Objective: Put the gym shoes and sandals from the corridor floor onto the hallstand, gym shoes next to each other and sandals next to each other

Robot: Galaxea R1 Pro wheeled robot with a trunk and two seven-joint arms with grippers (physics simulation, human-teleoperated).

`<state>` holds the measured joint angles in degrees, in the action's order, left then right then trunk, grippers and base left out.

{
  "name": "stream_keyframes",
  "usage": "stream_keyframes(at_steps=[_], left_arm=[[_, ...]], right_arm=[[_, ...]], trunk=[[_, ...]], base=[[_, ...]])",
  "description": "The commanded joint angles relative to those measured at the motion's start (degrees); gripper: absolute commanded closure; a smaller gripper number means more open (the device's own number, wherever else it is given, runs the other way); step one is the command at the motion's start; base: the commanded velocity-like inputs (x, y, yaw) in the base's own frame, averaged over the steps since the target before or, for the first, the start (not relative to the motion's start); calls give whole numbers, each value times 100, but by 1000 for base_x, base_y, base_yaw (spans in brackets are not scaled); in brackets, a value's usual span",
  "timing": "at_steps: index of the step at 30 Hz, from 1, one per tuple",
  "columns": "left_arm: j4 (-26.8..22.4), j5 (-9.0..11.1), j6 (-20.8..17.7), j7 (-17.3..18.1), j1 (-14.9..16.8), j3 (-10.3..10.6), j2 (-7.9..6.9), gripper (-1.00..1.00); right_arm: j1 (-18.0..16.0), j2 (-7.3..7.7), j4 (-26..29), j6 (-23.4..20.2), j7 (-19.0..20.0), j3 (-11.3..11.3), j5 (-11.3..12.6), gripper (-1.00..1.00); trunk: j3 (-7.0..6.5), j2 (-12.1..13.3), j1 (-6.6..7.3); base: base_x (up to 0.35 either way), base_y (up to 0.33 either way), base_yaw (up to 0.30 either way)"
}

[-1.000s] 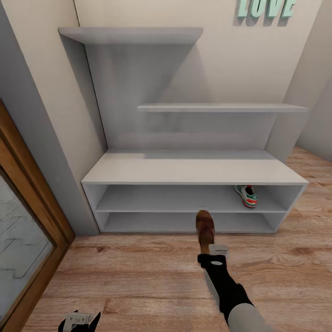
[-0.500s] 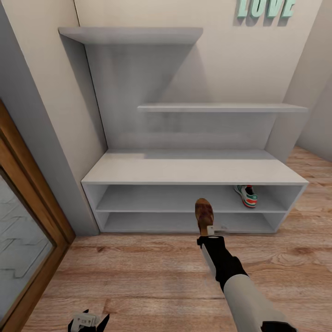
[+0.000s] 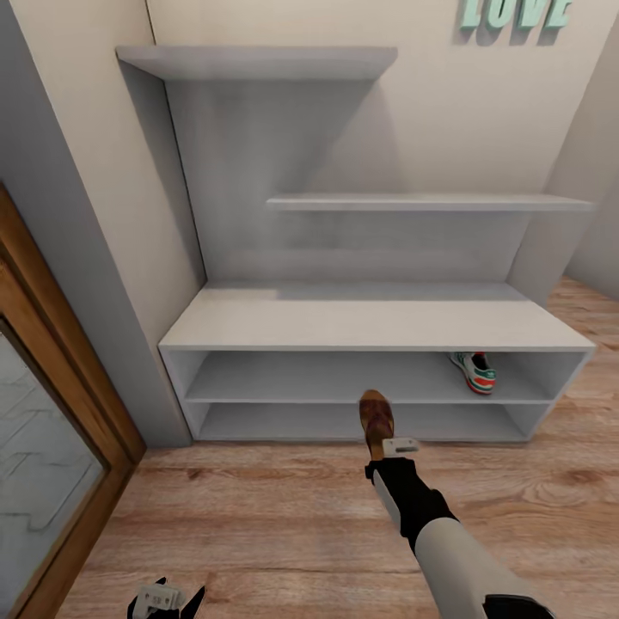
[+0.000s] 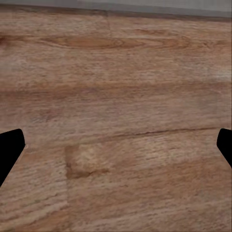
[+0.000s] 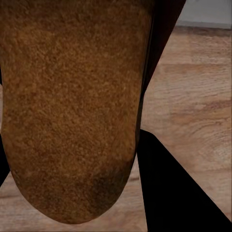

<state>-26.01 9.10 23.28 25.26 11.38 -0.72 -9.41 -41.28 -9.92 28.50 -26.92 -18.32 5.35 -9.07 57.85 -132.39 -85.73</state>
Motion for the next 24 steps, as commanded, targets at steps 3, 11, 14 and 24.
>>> stream_keyframes(at_steps=[3,11,14,24], left_arm=[[8,24,-8,53,4,-12,0,-100],[3,-103,-9,42,4,-32,0,-100],[1,-107,-8,41,4,-33,0,-100],[6,-109,-8,41,4,-34,5,-100]], right_arm=[[-3,-8,7,-32,-9,36,-38,100],[-3,-8,6,-32,-13,37,-36,100],[-3,-8,6,-32,-13,37,-34,100],[-3,-8,21,-32,-19,37,-33,100]], trunk=[[5,-2,-1],[5,-2,-1],[5,-2,-1],[44,-2,-1]], base=[[174,271,0],[176,198,0],[73,62,0],[138,7,66]])
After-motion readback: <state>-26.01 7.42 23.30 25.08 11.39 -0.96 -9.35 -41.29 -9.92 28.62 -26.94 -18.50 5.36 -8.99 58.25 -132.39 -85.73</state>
